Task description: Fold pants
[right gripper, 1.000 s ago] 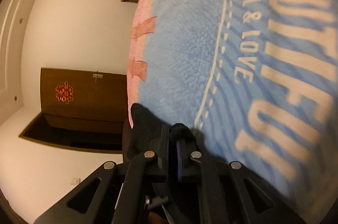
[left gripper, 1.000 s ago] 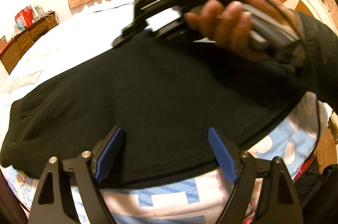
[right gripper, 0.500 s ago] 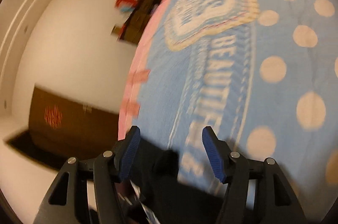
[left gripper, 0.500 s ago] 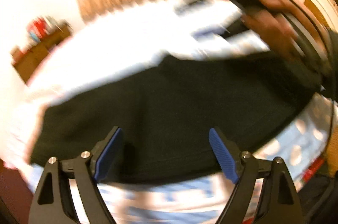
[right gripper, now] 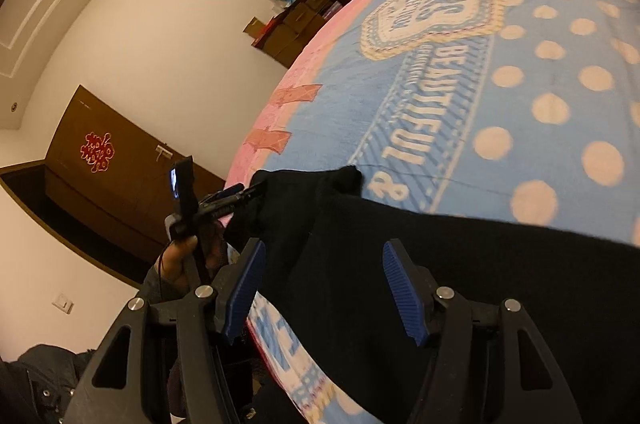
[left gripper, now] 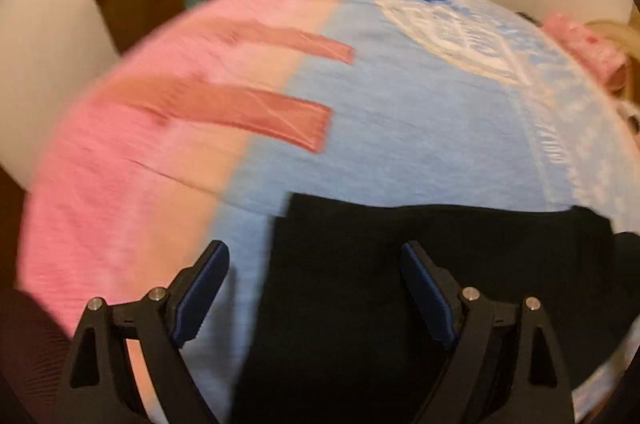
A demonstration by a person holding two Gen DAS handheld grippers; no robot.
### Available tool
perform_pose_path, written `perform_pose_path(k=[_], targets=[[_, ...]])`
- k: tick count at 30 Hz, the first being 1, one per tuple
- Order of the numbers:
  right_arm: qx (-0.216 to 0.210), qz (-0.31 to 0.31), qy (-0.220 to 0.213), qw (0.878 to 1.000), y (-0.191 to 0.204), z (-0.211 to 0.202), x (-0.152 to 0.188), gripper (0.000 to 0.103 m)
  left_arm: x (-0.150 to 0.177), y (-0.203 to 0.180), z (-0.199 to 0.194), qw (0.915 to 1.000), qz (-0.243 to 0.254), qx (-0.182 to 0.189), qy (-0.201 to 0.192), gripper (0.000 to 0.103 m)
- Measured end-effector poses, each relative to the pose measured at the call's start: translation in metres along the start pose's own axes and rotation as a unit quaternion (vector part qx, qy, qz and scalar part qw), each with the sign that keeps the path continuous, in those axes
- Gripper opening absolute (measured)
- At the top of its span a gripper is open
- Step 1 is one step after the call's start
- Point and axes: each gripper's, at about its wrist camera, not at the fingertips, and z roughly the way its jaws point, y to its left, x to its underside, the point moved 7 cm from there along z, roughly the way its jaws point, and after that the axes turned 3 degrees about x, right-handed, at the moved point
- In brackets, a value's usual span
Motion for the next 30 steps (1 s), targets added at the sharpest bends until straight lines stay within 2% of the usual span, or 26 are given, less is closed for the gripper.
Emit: perform_pose_path(k=[1, 2, 3, 4, 6, 9, 11, 13, 14, 17, 18, 19, 21, 23, 24, 27, 30], targets=[[0.004, 0.002, -0.003, 1.0, -0.003, -0.004, 0.003, 0.062, 0.002, -0.001, 0.004, 1.0, -0.003, 0.0, 0.002, 0.085], [0.007, 0.002, -0.007, 1.0, -0.005, -0.007, 0.005, 0.062, 0.005, -0.003, 0.006, 0.9999, -0.004, 0.012, 0.005, 0.069], [0.012, 0.001, -0.01, 1.0, -0.007, -0.009, 0.006, 0.062, 0.005, -0.006, 0.004, 0.9996, -0.01, 0.027, 0.001, 0.064], [0.018, 0.001, -0.013, 1.0, -0.01, -0.012, 0.008, 0.062, 0.003, -0.007, 0.001, 0.9997, -0.012, 0.023, -0.003, 0.059], [0.018, 0.006, -0.016, 1.0, -0.013, -0.015, 0.01, 0.062, 0.005, -0.011, -0.006, 0.9989, -0.015, 0.044, -0.002, 0.03], [0.018, 0.011, -0.022, 1.0, -0.017, -0.018, 0.012, 0.062, 0.002, 0.007, -0.017, 0.9981, -0.045, 0.04, -0.01, 0.025], [0.027, 0.006, -0.03, 0.999, -0.019, -0.023, 0.016, 0.062, 0.005, 0.023, -0.022, 0.9978, -0.062, 0.019, -0.015, 0.025], [0.03, 0.004, -0.036, 0.999, -0.021, -0.028, 0.018, 0.062, 0.007, 0.027, -0.018, 0.9973, -0.063, 0.029, -0.024, 0.025], [0.033, 0.003, -0.038, 0.999, -0.022, -0.031, 0.02, 0.062, 0.007, 0.027, -0.015, 0.9977, -0.058, 0.026, -0.024, 0.028], [0.052, -0.007, -0.044, 0.998, -0.028, -0.036, 0.024, 0.062, 0.004, 0.029, -0.016, 0.998, -0.057, -0.01, -0.025, 0.057], [0.061, -0.009, -0.048, 0.997, -0.029, -0.039, 0.025, 0.062, 0.001, 0.031, -0.02, 0.9977, -0.059, -0.02, -0.028, 0.06], [0.071, -0.01, -0.054, 0.996, -0.032, -0.046, 0.027, 0.062, -0.002, 0.032, -0.026, 0.9974, -0.056, -0.027, -0.037, 0.062], [0.088, -0.014, -0.067, 0.994, -0.037, -0.063, 0.034, 0.062, -0.009, 0.034, -0.046, 0.9951, -0.043, -0.058, -0.067, 0.073], [0.118, -0.012, -0.099, 0.988, -0.05, -0.098, 0.043, 0.062, -0.017, 0.028, -0.071, 0.9856, -0.022, -0.123, -0.114, 0.074], [0.132, -0.005, -0.117, 0.984, -0.058, -0.117, 0.047, 0.062, -0.019, 0.015, -0.087, 0.9803, 0.005, -0.14, -0.14, 0.074], [0.195, 0.046, -0.189, 0.961, -0.102, -0.198, 0.066, 0.063, -0.02, -0.027, -0.106, 0.979, 0.046, -0.118, -0.16, 0.074], [0.288, 0.097, -0.251, 0.919, -0.152, -0.279, 0.09, 0.067, -0.02, -0.092, -0.108, 0.9802, 0.091, -0.059, -0.166, 0.074]])
